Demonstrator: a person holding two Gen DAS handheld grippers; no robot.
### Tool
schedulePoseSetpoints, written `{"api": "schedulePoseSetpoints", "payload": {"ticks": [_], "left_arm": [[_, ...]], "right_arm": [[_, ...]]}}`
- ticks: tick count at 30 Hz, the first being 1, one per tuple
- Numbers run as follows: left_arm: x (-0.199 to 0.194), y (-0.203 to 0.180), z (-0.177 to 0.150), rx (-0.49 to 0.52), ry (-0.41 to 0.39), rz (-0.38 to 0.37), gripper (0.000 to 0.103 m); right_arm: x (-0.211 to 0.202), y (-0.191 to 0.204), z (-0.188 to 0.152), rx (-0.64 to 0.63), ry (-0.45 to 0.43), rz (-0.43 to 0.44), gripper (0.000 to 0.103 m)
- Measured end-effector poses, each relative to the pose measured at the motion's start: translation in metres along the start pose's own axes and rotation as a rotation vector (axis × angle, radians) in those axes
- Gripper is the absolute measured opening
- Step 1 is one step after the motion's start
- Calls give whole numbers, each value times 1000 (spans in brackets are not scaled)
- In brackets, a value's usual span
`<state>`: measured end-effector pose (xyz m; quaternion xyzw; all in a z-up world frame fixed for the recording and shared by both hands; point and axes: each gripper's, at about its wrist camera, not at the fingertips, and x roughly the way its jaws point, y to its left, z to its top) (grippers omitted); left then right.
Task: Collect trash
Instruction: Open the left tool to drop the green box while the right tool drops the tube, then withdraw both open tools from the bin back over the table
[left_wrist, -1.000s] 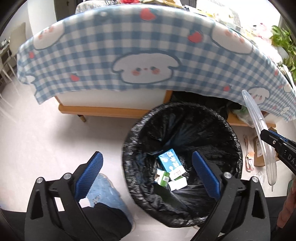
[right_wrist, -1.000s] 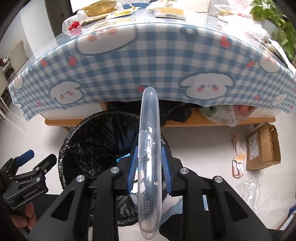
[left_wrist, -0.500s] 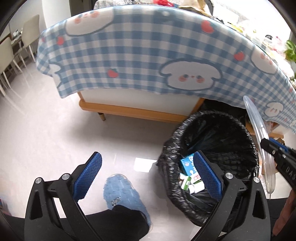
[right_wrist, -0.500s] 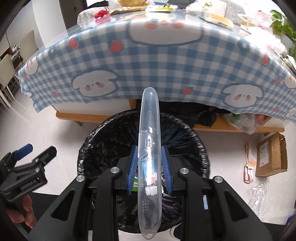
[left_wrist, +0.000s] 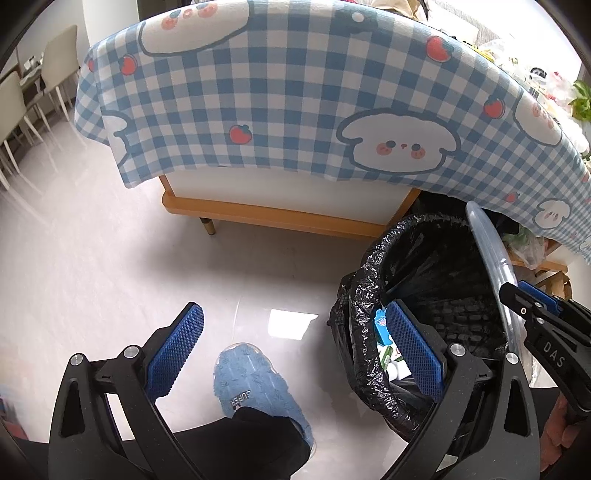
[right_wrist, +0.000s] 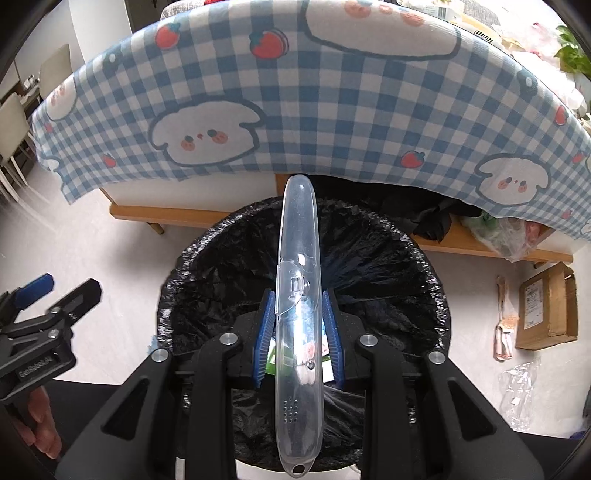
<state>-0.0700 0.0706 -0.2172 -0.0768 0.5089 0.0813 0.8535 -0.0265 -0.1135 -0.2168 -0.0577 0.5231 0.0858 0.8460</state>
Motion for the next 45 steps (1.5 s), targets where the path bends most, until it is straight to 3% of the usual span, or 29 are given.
{"api": "schedulePoseSetpoints", "payload": {"ticks": [7, 13, 15, 35, 45], "left_arm": [[-2, -7, 0, 15, -4, -7, 97], [-14, -13, 3, 20, -16, -16, 97], [-21, -15, 5, 20, -24, -24, 97], [-123, -36, 38, 54, -138, -51, 97], [-150, -49, 56, 75, -169, -41, 97]], "right_arm": [[-8, -13, 1, 36, -37, -20, 68], [-26, -14, 7, 20, -80, -45, 91], [-36, -14, 9, 13, -107, -46, 95], [-121, -33, 34, 33, -215, -48, 95], [-160, -53, 45, 50, -273, -60, 95]]}}
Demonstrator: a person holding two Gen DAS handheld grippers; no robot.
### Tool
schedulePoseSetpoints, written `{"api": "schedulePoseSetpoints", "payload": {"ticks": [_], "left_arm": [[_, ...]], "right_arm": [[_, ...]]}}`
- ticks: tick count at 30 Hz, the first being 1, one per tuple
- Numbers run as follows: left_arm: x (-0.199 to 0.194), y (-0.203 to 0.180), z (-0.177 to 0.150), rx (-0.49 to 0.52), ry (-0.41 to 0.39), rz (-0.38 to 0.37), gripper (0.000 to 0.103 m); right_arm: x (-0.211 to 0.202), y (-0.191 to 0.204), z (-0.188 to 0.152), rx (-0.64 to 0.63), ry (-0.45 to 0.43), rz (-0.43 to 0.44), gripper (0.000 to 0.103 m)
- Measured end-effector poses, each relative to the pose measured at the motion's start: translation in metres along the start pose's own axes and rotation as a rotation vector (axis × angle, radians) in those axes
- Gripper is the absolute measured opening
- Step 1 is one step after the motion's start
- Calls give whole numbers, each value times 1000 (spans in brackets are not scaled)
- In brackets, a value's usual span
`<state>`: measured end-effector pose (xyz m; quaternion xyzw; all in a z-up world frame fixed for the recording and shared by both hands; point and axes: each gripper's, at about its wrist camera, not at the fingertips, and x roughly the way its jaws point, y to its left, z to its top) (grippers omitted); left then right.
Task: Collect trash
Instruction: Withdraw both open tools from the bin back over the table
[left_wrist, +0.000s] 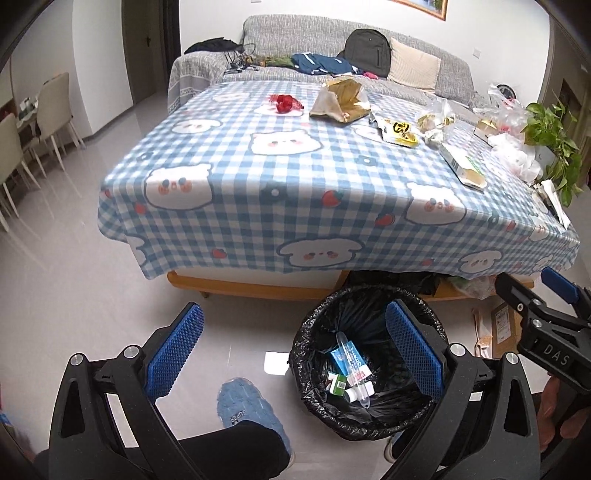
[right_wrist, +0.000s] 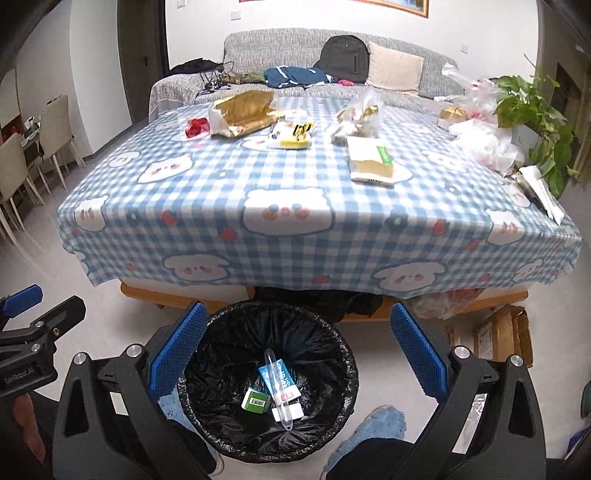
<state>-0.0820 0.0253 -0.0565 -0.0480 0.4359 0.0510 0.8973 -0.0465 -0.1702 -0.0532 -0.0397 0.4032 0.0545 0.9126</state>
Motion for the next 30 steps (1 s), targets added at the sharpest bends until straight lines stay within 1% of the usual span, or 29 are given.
{"api": "schedulePoseSetpoints", "payload": {"ticks": [4, 7, 13, 23, 30], "left_arm": [[-1, -4, 7, -1, -5, -17, 97], [0, -10, 11, 5, -4, -18, 97], [-2, -16, 20, 13, -15, -10, 97], [2, -25, 44, 41, -20, -5, 97], [16, -30, 64, 38, -11, -14, 97]], "right_arm": [[-6, -9, 9, 3, -11, -6, 95], [-8, -16, 15, 19, -7, -6, 95], [-15, -20, 27, 10, -27, -8, 95], [-10, -35, 48, 13, -32, -38, 95], [-1, -51, 65, 30, -26, -45, 95]]}}
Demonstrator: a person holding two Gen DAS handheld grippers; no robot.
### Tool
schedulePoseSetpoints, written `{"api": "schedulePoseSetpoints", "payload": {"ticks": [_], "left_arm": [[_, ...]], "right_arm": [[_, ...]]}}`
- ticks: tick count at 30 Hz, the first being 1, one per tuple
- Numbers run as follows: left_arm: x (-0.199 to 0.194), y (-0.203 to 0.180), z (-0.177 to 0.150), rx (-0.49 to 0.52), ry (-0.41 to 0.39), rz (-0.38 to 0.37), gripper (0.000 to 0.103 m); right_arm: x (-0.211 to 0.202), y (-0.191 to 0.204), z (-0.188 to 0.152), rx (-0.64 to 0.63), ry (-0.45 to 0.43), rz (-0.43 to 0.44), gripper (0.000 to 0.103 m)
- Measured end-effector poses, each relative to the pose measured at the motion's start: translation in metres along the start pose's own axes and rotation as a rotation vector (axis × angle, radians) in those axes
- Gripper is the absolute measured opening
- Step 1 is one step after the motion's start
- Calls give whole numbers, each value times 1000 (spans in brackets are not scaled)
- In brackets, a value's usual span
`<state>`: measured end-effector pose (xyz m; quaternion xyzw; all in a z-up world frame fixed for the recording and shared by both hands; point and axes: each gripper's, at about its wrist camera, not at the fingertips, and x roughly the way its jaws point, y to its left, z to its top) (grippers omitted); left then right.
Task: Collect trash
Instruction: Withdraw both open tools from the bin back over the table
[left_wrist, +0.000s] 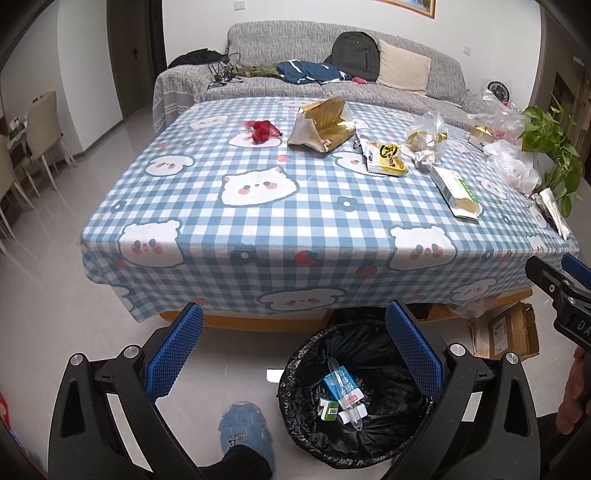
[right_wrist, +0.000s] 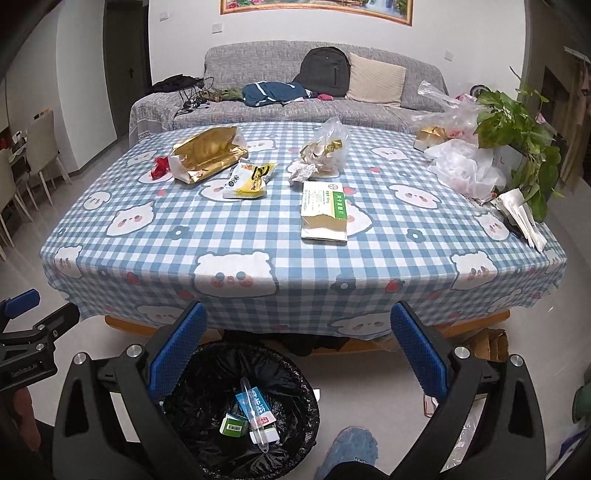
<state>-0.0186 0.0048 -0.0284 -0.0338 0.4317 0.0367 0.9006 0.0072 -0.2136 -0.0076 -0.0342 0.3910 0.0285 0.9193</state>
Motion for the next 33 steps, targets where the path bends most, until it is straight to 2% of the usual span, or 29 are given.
{"api": "schedulePoseSetpoints", "payload": {"ticks": [19, 33], "left_arm": [[31, -17, 60, -3, 11, -32, 97], [75, -27, 123, 34, -3, -25, 97]], "right_arm": [[47, -21, 54, 20, 36, 16, 95], [107, -36, 94, 54, 78, 19, 95]]}}
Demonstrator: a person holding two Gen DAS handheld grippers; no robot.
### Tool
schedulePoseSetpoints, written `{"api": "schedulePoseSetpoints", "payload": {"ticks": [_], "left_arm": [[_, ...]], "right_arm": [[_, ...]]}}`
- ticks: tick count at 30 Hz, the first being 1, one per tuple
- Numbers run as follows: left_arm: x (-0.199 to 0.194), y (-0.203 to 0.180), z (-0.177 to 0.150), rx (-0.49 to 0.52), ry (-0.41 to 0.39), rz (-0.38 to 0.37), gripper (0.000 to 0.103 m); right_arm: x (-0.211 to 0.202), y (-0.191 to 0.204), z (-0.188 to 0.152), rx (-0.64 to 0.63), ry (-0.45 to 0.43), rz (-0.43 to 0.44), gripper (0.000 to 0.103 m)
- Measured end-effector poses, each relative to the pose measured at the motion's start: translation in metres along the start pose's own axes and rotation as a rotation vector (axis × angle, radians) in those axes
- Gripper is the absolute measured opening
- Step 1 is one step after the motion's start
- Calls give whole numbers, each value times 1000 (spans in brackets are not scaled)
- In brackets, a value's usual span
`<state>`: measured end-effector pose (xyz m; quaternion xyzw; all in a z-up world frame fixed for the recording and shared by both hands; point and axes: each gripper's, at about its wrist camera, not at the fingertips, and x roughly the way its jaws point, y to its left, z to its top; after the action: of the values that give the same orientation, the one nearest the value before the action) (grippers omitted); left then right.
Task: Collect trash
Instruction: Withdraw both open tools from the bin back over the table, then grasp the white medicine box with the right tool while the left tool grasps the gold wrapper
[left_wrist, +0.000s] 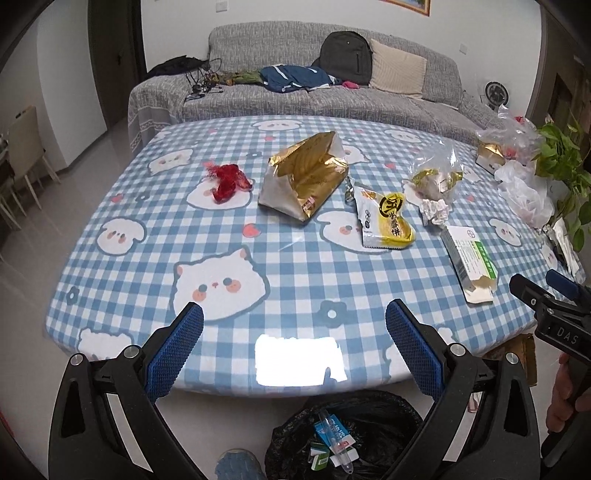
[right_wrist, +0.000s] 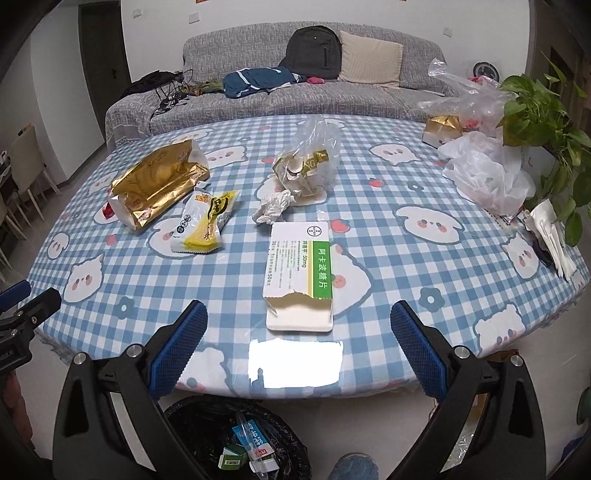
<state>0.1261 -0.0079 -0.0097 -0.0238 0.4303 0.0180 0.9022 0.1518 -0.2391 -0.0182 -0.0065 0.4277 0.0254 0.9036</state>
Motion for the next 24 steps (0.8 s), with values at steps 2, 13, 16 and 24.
{"api": "schedulePoseSetpoints", "payload": {"ticks": [2, 13, 16, 24], "left_arm": [[7, 2, 10, -2, 0, 2, 97], [63, 3, 81, 7, 3, -3, 97], [78, -1, 99, 28, -1, 5, 97], [127, 0, 133, 13, 43, -13, 97]], "right_arm": [[7, 1, 7, -3, 1, -4, 95], [45, -4, 31, 29, 33, 0, 95], [55, -1, 36, 19, 36, -1, 95], [86, 4, 44, 15, 77, 16, 95]]}}
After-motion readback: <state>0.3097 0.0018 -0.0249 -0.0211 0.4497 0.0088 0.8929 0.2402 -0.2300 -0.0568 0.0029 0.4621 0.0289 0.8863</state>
